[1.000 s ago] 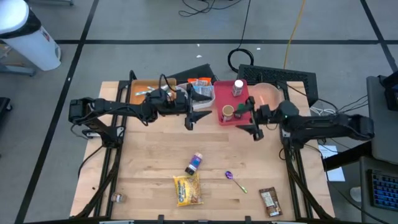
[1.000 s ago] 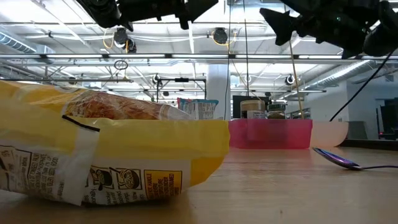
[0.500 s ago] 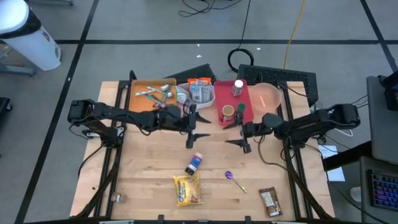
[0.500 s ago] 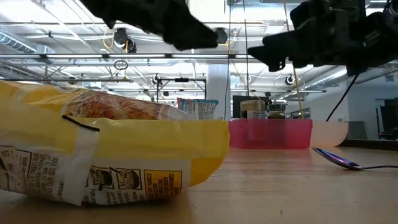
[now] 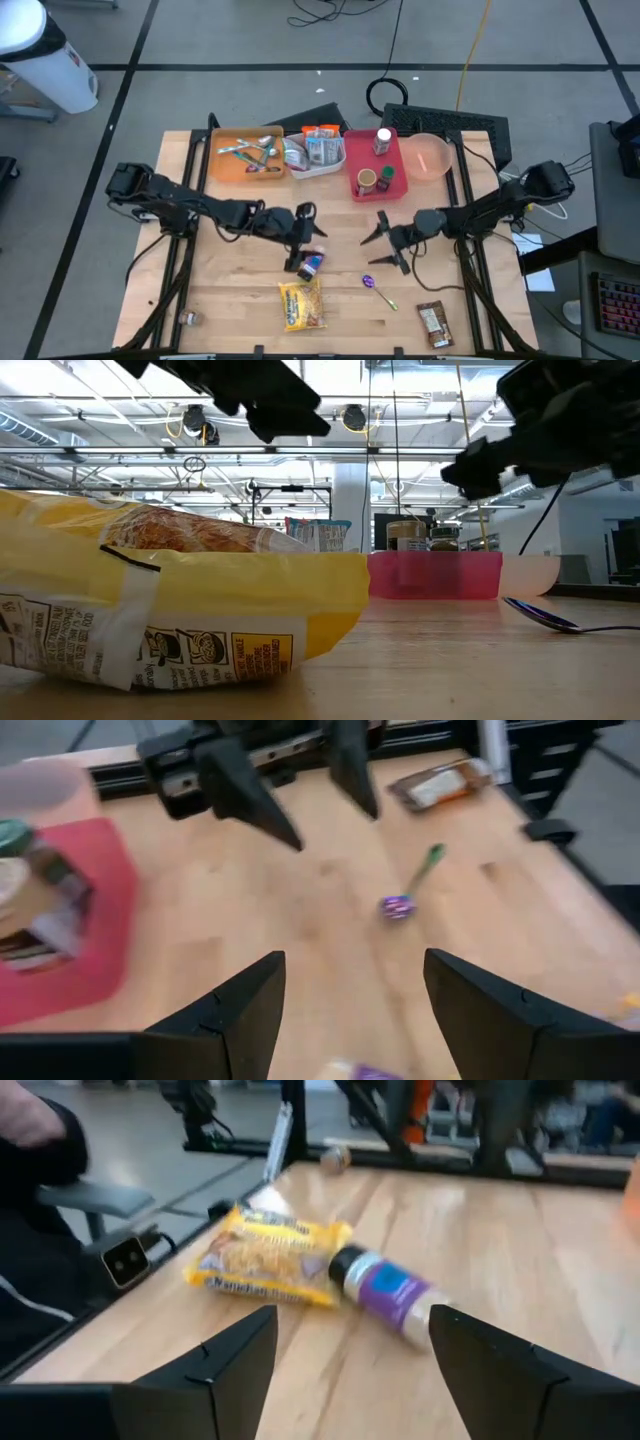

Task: Pick & Place Food Item
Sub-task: Put the purple spoon into the orange bin

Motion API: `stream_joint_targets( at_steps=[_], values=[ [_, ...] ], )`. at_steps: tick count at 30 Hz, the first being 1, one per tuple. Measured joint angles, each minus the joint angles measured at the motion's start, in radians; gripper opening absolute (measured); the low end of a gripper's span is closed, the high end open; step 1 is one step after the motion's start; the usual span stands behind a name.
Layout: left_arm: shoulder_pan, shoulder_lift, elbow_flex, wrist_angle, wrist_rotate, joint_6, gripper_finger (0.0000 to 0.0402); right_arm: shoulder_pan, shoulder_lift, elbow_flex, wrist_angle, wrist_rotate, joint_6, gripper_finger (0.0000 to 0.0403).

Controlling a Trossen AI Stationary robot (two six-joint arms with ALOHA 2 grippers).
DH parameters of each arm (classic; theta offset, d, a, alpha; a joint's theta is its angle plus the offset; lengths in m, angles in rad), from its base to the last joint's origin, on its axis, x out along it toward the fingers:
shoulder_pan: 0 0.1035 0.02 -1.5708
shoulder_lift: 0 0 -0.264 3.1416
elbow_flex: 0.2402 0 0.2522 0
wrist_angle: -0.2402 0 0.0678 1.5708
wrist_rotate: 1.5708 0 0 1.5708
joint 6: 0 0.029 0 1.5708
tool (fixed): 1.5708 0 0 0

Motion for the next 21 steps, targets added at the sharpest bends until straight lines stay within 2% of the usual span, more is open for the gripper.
stream_joint_targets(
  at_steps=[5, 8, 17, 21],
  values=[
    [-0.078, 0.0, 0.0, 0.002, 0.0, -0.057, 0.0239, 0.164, 0.0, 0.0, -0.069, 0.23, 0.055, 0.0251],
    [-0.124, 0.0, 0.0, 0.016, 0.0, -0.081, 0.0242, 0.203, 0.0, 0.0, -0.09, 0.318, 0.113, 0.0251],
    [-0.233, 0.0, 0.0, 0.049, 0.001, -0.114, 0.0244, 0.174, 0.008, 0.0, -0.164, 0.32, 0.377, 0.0251],
    [-0.272, 0.0, 0.0, 0.054, 0.001, -0.136, 0.0244, 0.2, 0.094, 0.001, -0.126, 0.319, 0.487, 0.0251]
  ],
)
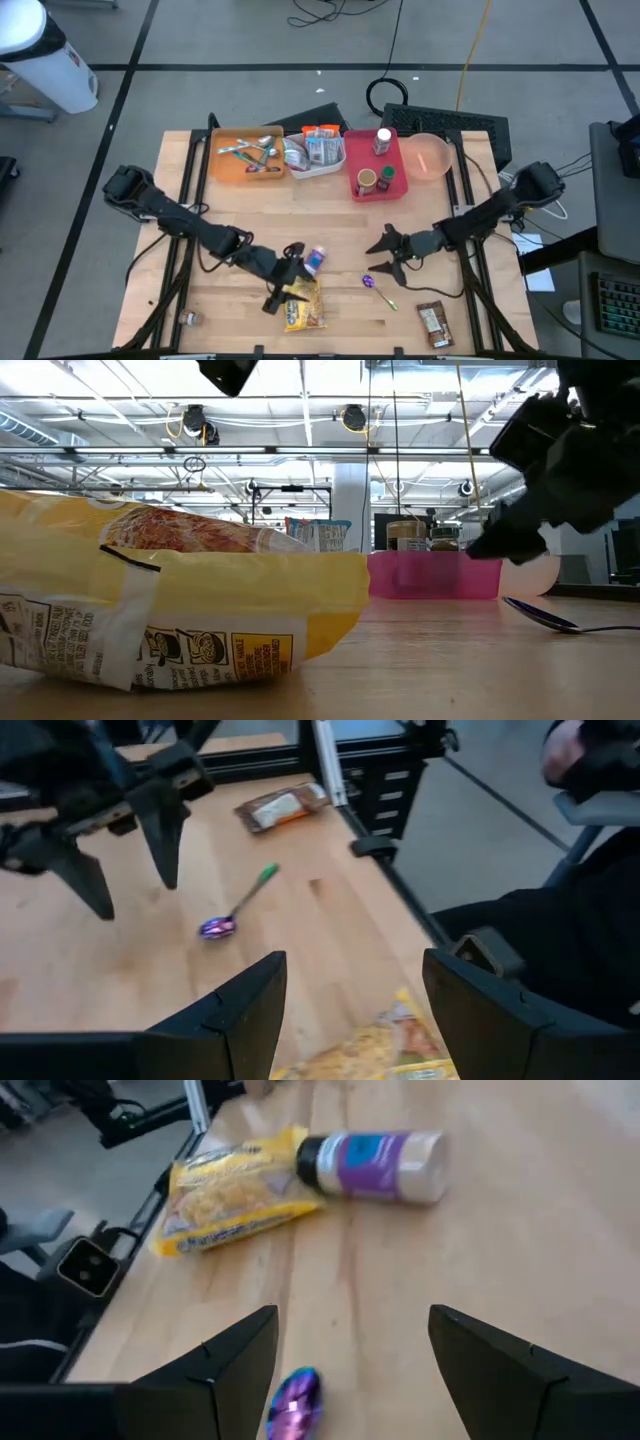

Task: Pick & Place Food Item
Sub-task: Put the purple spoon into the orange bin

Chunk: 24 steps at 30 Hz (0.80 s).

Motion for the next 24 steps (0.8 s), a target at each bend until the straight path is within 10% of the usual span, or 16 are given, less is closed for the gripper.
stream_joint_targets(
  at_steps=[24],
  values=[
    [-0.119, 0.0, 0.0, -0.001, -0.114, -0.046, 0.0244, 0.094, 0.398, 0.11, 0.217, -0.061, 0.128, 0.0251]
  ],
)
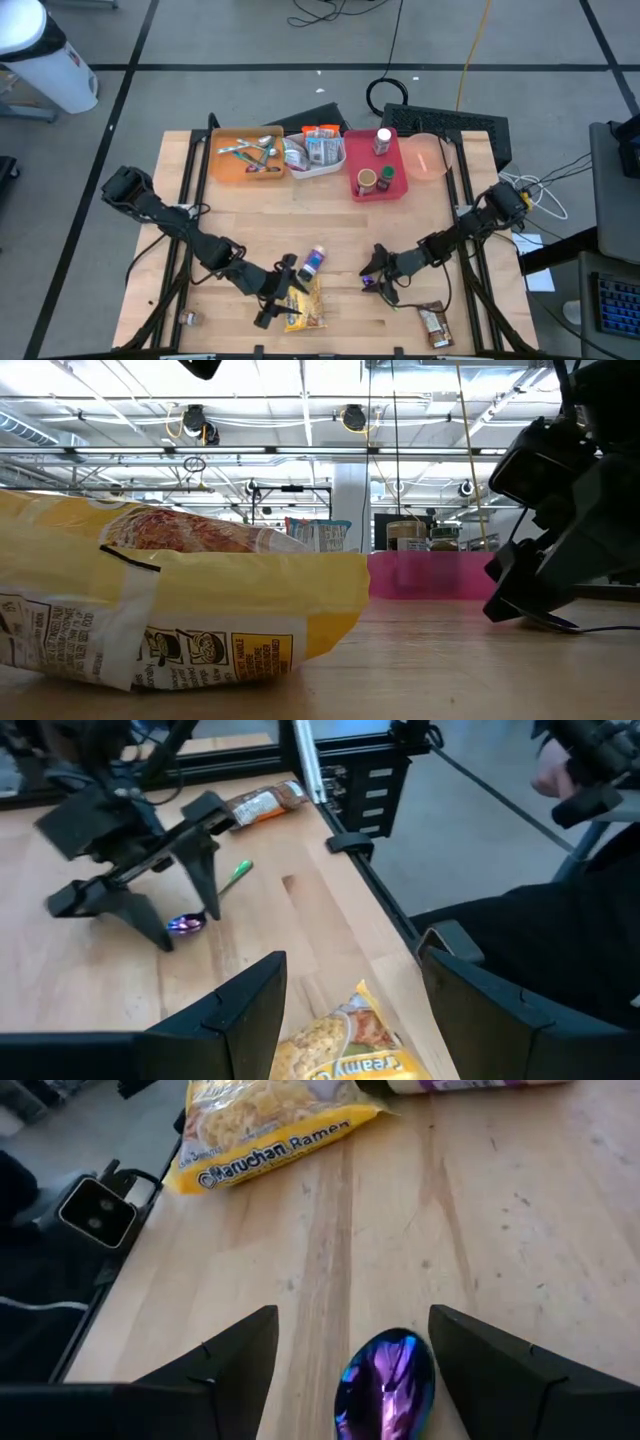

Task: Pick & Place Food Item
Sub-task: Put the purple spoon into the orange bin

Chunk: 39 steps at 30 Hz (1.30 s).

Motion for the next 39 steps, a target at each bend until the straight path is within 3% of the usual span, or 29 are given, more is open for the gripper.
stream_joint_targets(
  at_steps=[8, 21, 24, 27, 36, 39],
  values=[
    [0.001, 0.0, 0.0, -0.002, -0.045, 0.003, 0.0243, 0.012, -0.002, 0.0, -0.027, -0.021, -0.009, 0.0209],
    [0.001, 0.0, 0.0, -0.002, -0.044, 0.003, 0.0243, 0.012, -0.001, -0.001, -0.034, -0.023, -0.005, 0.0031],
    [0.001, 0.0, 0.0, -0.002, -0.044, 0.003, 0.0243, 0.012, 0.0, -0.001, -0.026, -0.024, -0.007, 0.0006],
    [0.001, 0.0, 0.0, -0.002, -0.044, 0.003, 0.0244, 0.013, 0.001, -0.003, -0.011, -0.027, -0.019, 0.0013],
    [0.001, 0.0, 0.0, -0.002, -0.044, 0.003, 0.0243, 0.013, 0.002, -0.003, 0.004, -0.029, -0.006, 0.0082],
    [0.001, 0.0, 0.0, -0.002, -0.044, 0.003, 0.0243, 0.012, 0.001, -0.003, 0.009, -0.071, 0.002, 0.0101]
  ],
)
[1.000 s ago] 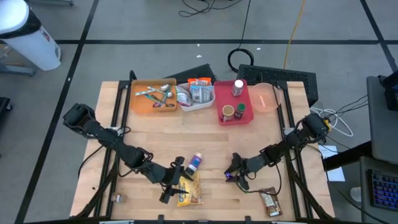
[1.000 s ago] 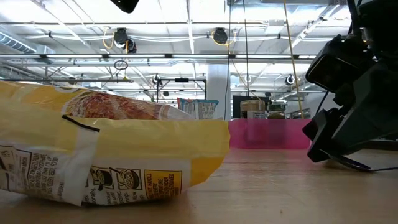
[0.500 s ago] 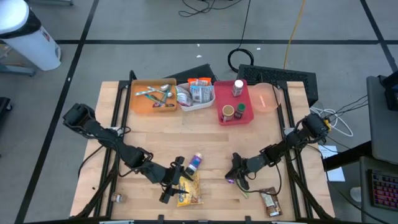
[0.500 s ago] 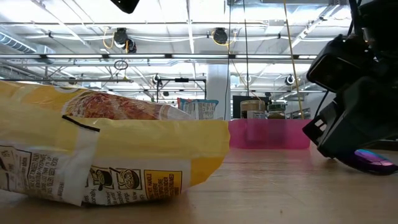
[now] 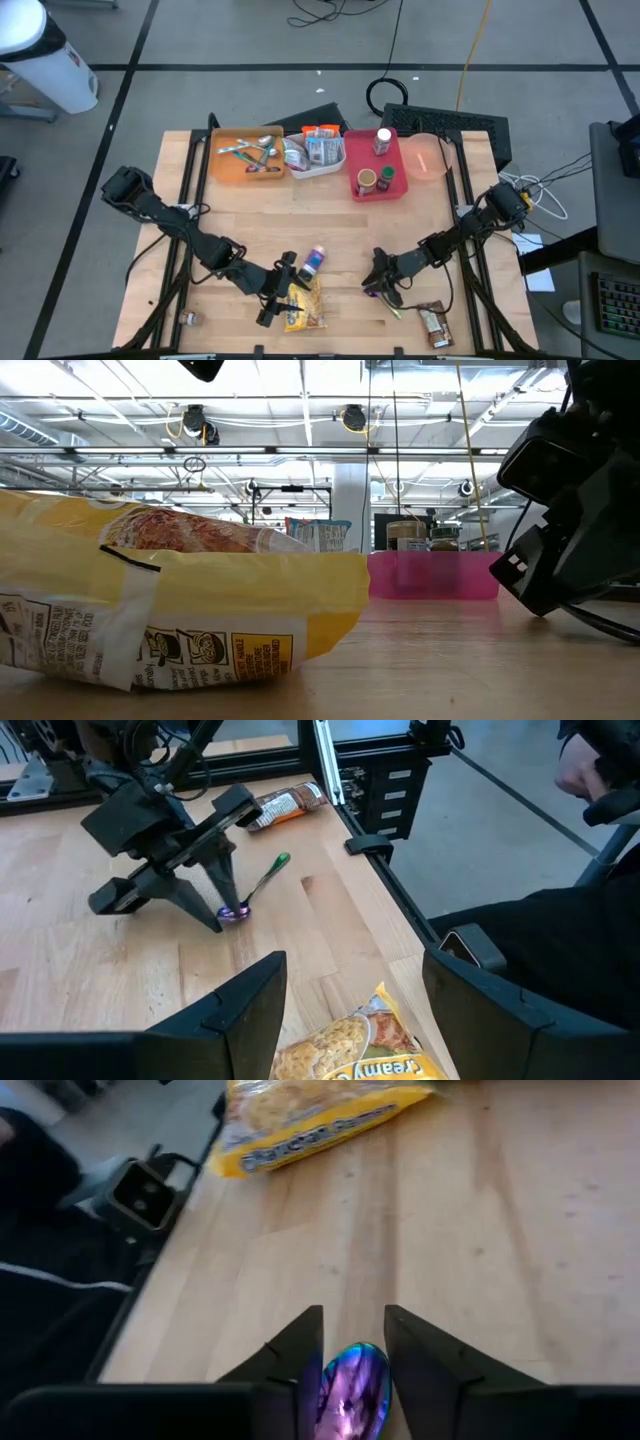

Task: Pick & Place Food Item
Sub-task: Put the purple spoon into the orange bin

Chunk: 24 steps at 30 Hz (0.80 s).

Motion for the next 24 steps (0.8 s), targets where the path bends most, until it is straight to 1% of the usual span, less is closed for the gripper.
stream_joint_targets(
  at_steps=[2, 6, 14, 17, 24],
  values=[
    [0.0, 0.0, 0.0, 0.0, 0.0, 0.0, 0.0244, 0.0, -0.001, 0.0, 0.004, -0.031, 0.0, 0.0111],
    [0.0, 0.0, 0.0, 0.0, 0.0, 0.0, 0.0243, 0.0, -0.001, 0.001, 0.003, -0.055, 0.001, 0.0125],
    [0.0, 0.0, 0.0, 0.0, 0.0, 0.0, 0.0243, 0.0, -0.002, 0.001, -0.042, -0.051, 0.038, 0.0128],
    [0.0, 0.0, 0.0, 0.0, 0.0, 0.0, 0.0243, 0.0, -0.002, 0.001, -0.065, -0.032, 0.06, 0.0127],
    [0.0, 0.0, 0.0, 0.0, 0.0, 0.0, 0.0243, 0.007, -0.001, 0.001, -0.094, -0.033, 0.057, 0.0136]
  ],
)
